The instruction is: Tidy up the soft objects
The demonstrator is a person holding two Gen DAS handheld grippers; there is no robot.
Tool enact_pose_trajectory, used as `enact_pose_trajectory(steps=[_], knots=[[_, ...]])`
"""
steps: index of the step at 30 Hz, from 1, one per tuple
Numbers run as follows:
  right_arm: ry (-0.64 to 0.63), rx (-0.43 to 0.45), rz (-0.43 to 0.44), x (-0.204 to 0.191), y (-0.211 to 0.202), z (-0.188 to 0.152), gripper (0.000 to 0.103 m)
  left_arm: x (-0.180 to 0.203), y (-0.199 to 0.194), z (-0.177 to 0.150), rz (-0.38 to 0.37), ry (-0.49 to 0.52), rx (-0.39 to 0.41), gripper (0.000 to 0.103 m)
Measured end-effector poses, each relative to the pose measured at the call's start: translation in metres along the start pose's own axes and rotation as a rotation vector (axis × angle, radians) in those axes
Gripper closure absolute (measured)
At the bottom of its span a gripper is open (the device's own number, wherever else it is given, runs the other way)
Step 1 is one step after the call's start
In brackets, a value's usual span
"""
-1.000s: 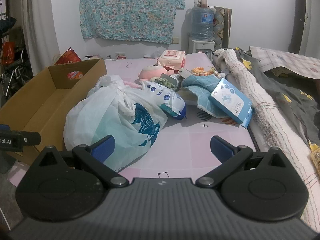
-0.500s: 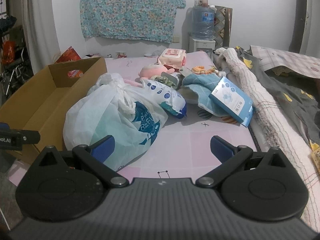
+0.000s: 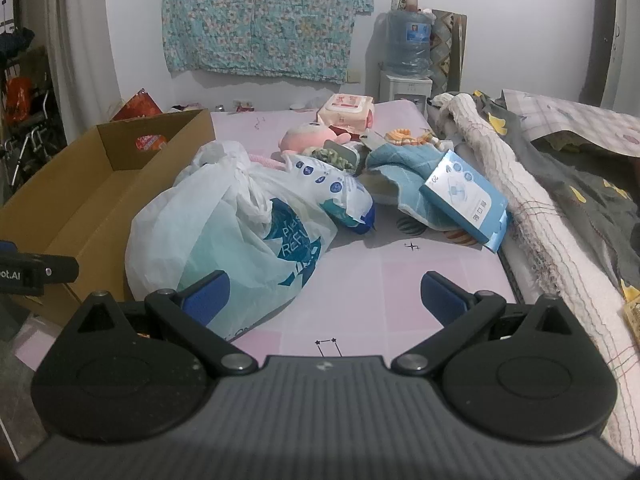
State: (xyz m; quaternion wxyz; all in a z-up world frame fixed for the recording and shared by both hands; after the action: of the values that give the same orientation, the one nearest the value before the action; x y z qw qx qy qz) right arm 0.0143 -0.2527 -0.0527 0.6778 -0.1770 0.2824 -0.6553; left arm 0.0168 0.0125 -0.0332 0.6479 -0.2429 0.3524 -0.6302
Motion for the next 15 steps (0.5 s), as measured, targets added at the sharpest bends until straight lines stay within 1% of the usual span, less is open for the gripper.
enact_pose_trajectory(steps=[11,15], knots=[[-0.003,-0.003,0.000,0.0003,0.0023,-0.0019,0.001,0.0012,0.0004,0.0008,0.004,0.002,0.001,0.000],[0.012,0.018,0.000,0.0063,0.0003,-0.0013,0.001,0.0036,-0.0076,0.0066,-0.004,0.008,0.049,0.000]])
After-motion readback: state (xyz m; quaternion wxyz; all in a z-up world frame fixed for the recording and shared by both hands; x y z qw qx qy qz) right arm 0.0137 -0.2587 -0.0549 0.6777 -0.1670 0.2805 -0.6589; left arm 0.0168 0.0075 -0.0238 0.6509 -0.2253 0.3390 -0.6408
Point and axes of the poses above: each gripper's, at about its wrist camera, not at the fingertips, and y roughly the way its jaws point, x to its right, z to its top, the point moved 3 cm from there along y, roughly the way its jaws point, and after that the axes turned 9 degrees about y, right-handed, at the moved point
